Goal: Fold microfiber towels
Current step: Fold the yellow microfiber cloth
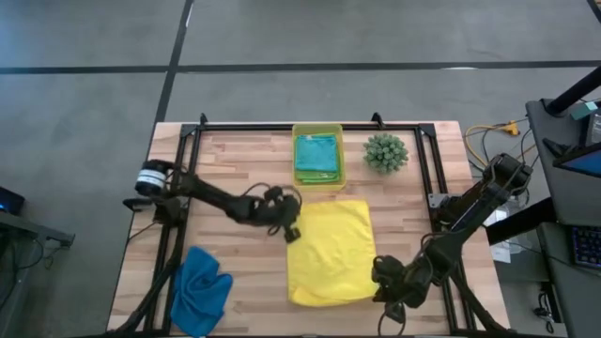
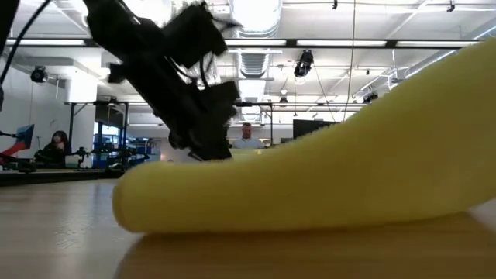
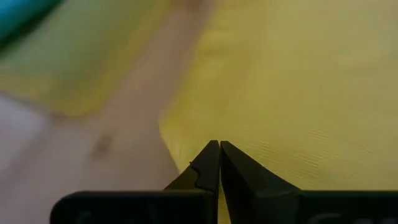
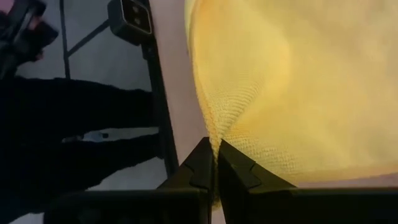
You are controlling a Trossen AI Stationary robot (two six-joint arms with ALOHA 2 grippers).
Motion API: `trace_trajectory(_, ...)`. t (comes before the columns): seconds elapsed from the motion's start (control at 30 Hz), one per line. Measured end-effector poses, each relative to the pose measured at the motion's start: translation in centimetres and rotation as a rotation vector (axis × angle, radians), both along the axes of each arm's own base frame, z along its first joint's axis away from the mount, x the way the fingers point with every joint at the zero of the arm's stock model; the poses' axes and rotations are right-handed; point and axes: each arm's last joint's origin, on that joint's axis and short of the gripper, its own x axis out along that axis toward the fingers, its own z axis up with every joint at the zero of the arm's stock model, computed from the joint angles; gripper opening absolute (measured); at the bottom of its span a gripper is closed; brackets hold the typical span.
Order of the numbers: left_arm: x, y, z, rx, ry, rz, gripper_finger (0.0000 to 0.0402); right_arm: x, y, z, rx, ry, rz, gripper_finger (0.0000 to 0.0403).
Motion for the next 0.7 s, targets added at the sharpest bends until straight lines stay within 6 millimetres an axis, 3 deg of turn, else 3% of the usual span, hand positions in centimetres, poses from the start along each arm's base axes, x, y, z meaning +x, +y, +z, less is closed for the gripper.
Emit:
trace_trajectory(0.17, 0.0, 3.4, 0.0, 0.007, 0.024, 0.101, 0.0, -0.5, 0.4, 0.0, 0.037, 0.025, -0.027, 0.0008)
trace_trajectory(0.37, -0.4, 4.4, 0.1, 0.022, 0.099, 0.108, 0.0, -0.8, 0.8, 0.0, 0.061, 0.039, -0.041, 0.0008)
trace_trajectory(0.53, -1.2, 2.4, 3.1, 0.001, 0.032, 0.013, 0.0, -0.8, 0.8, 0.0, 0.057, 0.032, -0.049, 0.0008)
trace_trajectory(0.7, -2.0, -2.0, 6.2, -0.177, -0.068, -0.359, 0.0, -0.8, 0.7, 0.0, 0.018, 0.006, -0.027, 0.0008)
